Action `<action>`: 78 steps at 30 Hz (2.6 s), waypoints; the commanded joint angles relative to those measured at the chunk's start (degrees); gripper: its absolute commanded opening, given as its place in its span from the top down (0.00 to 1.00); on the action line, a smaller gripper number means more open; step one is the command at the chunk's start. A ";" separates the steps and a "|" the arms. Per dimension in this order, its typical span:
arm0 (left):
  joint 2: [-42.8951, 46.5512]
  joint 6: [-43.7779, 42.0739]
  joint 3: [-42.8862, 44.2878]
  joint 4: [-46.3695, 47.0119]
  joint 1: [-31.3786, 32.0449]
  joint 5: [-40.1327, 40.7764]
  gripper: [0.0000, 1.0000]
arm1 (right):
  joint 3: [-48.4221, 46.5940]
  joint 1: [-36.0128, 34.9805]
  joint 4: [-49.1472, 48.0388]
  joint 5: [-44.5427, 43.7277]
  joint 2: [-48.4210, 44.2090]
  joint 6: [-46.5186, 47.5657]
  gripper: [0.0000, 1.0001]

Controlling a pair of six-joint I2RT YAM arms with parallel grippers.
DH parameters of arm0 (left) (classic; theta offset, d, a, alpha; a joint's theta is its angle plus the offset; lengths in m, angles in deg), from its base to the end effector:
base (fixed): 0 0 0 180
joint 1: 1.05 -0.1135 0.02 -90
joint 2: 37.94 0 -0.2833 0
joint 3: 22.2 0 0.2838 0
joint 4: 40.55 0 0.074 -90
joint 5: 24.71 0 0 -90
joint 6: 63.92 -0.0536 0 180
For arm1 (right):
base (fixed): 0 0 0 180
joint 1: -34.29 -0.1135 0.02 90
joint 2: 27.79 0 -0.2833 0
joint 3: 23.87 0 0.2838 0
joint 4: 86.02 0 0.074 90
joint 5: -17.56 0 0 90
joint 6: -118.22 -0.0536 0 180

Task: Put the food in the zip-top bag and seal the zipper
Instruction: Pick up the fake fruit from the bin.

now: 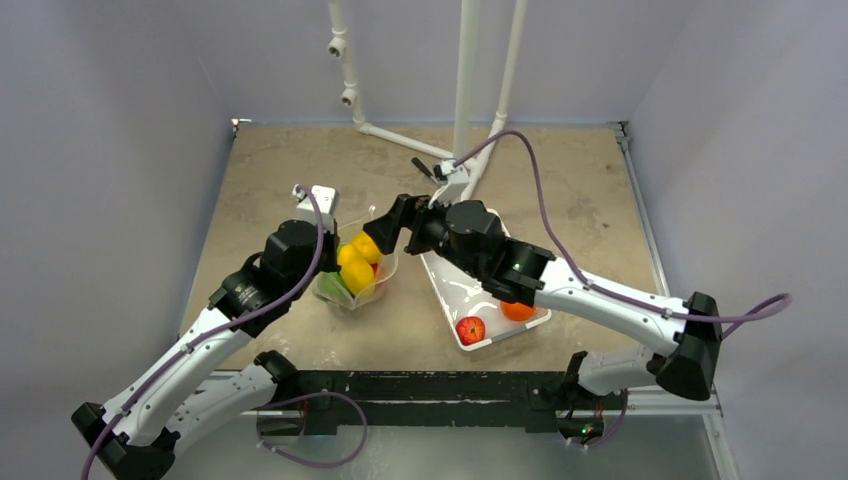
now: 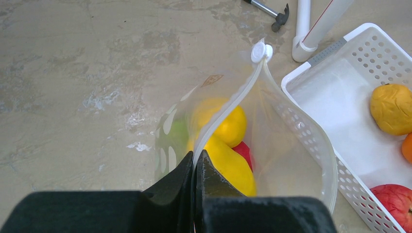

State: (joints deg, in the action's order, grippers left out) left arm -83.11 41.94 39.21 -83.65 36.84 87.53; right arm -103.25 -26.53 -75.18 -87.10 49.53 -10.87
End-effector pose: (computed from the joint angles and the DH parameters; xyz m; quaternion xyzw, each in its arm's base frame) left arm 0.1727 -0.1087 0.3379 0.0606 0.8399 -0.0856 0.5325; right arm 0.1902 0.3128 0.3809 -0.0604 0.7551 0.4319 0.4895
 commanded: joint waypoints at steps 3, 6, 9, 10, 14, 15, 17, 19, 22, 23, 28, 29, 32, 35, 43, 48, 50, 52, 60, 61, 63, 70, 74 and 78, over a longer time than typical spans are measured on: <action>0.87 0.41 0.01 2.47 -0.36 -0.35 1.00 | 2.18 -0.27 11.37 -10.34 -7.08 -4.86 0.07; 0.88 0.32 0.03 2.51 -0.34 -0.27 1.00 | 3.21 -0.27 17.68 -12.16 -9.52 -8.03 0.07; 0.87 0.33 0.02 2.51 -0.34 -0.18 1.00 | 3.90 -0.22 24.74 -13.19 -11.01 -12.33 0.07; 0.79 0.34 0.08 2.43 -0.35 -0.10 1.00 | 4.30 -0.26 26.94 -13.64 -11.57 -14.28 0.07; 0.69 0.32 0.04 2.33 -0.35 0.15 1.00 | 6.71 -0.26 33.26 -12.92 -14.19 -20.14 0.08; 0.77 0.32 0.03 2.32 -0.29 0.17 1.00 | 7.19 -0.27 35.03 -12.14 -14.55 -21.88 0.08; 0.78 0.33 0.02 2.34 -0.32 0.28 1.00 | 7.72 -0.27 38.22 -11.58 -14.77 -23.73 0.08; 0.78 0.33 0.01 2.33 -0.33 0.30 1.00 | 8.12 -0.27 41.56 -10.86 -14.46 -26.09 0.08; 0.78 0.34 0.02 2.32 -0.32 0.26 1.00 | 9.14 -0.27 45.75 -11.17 -14.00 -29.98 0.08; 0.78 0.36 0.05 2.36 -0.31 0.26 1.00 | 9.57 -0.27 46.74 -11.18 -13.89 -30.98 0.08; 0.96 0.42 0.01 2.34 -0.36 0.11 1.00 | 12.24 -0.27 47.25 -11.48 -12.72 -32.76 0.09; 1.02 0.40 0.02 2.33 -0.34 0.09 1.00 | 12.76 -0.25 47.24 -11.23 -12.38 -33.25 0.09; 1.21 0.34 0.03 2.42 -0.28 -0.16 1.00 | 14.40 -0.27 47.24 -10.60 -11.43 -34.21 0.09; 1.22 0.40 0.05 2.48 -0.36 -0.55 1.00 | 15.16 -0.26 47.24 -10.08 -10.35 -34.60 0.09; 1.90 0.40 -0.15 2.59 -0.36 -1.40 1.00 | 18.34 -0.27 47.24 -9.43 -8.68 -37.22 0.10; 1.92 0.40 -0.13 2.67 -0.33 -1.92 1.00 | 19.01 -0.27 47.25 -9.02 -7.23 -38.25 0.09; 1.92 0.40 -0.14 2.73 -0.33 -2.02 1.00 | 19.08 -0.22 47.25 -8.99 -6.76 -38.18 0.09; 1.96 0.34 -0.04 2.69 -0.30 -2.10 1.00 | 19.23 -0.27 47.24 -8.74 -6.15 -38.10 0.09; 2.10 0.31 -0.08 2.61 -0.31 -2.11 1.00 | 19.63 -0.34 46.98 -7.79 -3.93 -36.51 0.09; 2.10 0.31 -0.08 2.71 -0.35 -2.11 1.00 | 19.71 -0.28 46.85 -7.52 -3.93 -36.05 0.08; 2.10 0.33 -0.06 2.70 -0.36 -2.11 1.00 | 19.62 -0.35 46.51 -7.28 -3.85 -35.12 0.07; 2.19 0.32 -0.07 2.61 -0.33 -2.11 1.00 | 18.71 -0.35 43.85 -5.70 -3.21 -30.56 0.13; 2.19 0.31 -0.05 2.59 -0.35 -2.02 1.00 | 18.14 -0.35 44.08 -6.17 -2.56 -30.51 0.21; 2.25 0.29 -0.06 2.60 -0.33 -2.02 1.00 | 18.97 -0.35 43.20 -5.36 -1.77 -29.94 0.29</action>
State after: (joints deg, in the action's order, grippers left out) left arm -81.73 41.94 38.95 -83.67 36.84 86.02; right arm -84.04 -26.53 -30.51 -93.11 47.21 -41.91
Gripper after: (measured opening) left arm 0.003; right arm 0.754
